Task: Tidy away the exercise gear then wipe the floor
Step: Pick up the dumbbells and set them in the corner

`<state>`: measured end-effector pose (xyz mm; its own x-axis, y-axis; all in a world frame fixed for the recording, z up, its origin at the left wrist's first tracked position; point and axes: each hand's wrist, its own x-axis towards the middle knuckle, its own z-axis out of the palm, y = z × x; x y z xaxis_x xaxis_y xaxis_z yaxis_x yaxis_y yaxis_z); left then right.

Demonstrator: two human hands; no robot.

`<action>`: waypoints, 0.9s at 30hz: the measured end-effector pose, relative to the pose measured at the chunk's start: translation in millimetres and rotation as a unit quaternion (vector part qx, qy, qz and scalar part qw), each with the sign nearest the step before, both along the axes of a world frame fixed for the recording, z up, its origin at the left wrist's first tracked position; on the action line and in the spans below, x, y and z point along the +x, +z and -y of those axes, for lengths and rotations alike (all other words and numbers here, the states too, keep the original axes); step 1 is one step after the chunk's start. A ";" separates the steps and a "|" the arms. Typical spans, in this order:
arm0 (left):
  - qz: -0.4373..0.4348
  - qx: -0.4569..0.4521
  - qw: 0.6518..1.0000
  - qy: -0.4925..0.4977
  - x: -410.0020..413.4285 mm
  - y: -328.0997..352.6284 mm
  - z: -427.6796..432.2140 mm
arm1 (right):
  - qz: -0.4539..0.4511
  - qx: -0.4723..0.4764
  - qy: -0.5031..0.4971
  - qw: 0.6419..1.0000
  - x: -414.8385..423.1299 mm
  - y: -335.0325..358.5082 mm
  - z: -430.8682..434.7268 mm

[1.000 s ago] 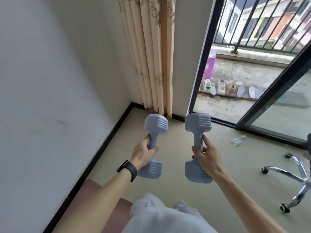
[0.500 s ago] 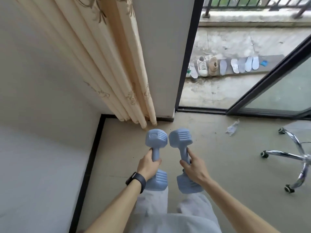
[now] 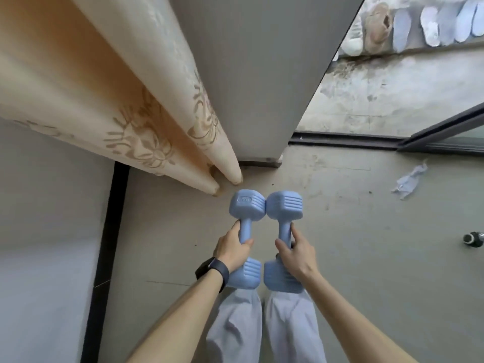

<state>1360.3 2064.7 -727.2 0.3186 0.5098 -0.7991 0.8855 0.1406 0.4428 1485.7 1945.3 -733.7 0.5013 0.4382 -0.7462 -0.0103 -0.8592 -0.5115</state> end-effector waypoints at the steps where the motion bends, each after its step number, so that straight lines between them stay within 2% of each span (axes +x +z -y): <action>1: 0.000 -0.004 1.000 0.006 3.1 -26.4 -1.3 | -0.004 0.000 -0.006 1.000 2.3 -28.3 -2.8; 8: 0.018 0.020 0.999 0.030 18.9 -211.6 -13.6 | -0.010 0.003 -0.005 1.000 13.3 -216.0 -7.2; 13: 0.035 0.033 0.998 0.038 35.8 -306.1 -36.8 | -0.004 0.014 -0.009 1.000 21.1 -313.1 -22.9; 17: 0.043 0.055 0.997 0.025 50.8 -354.8 -65.8 | 0.010 0.042 -0.028 0.999 35.1 -360.6 -51.8; 21: 0.055 0.080 0.994 0.059 64.9 -389.0 -92.8 | 0.037 0.064 -0.023 0.997 56.8 -394.8 -90.8; 27: 0.051 0.107 0.991 0.056 65.8 -414.8 -106.0 | 0.064 0.078 -0.021 0.995 58.5 -412.7 -120.0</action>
<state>1426.1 2170.7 -1142.0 0.3236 0.7013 -0.6352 0.8194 0.1281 0.5588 1544.2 2065.3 -1146.4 0.6081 0.5199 -0.5999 0.0289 -0.7696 -0.6378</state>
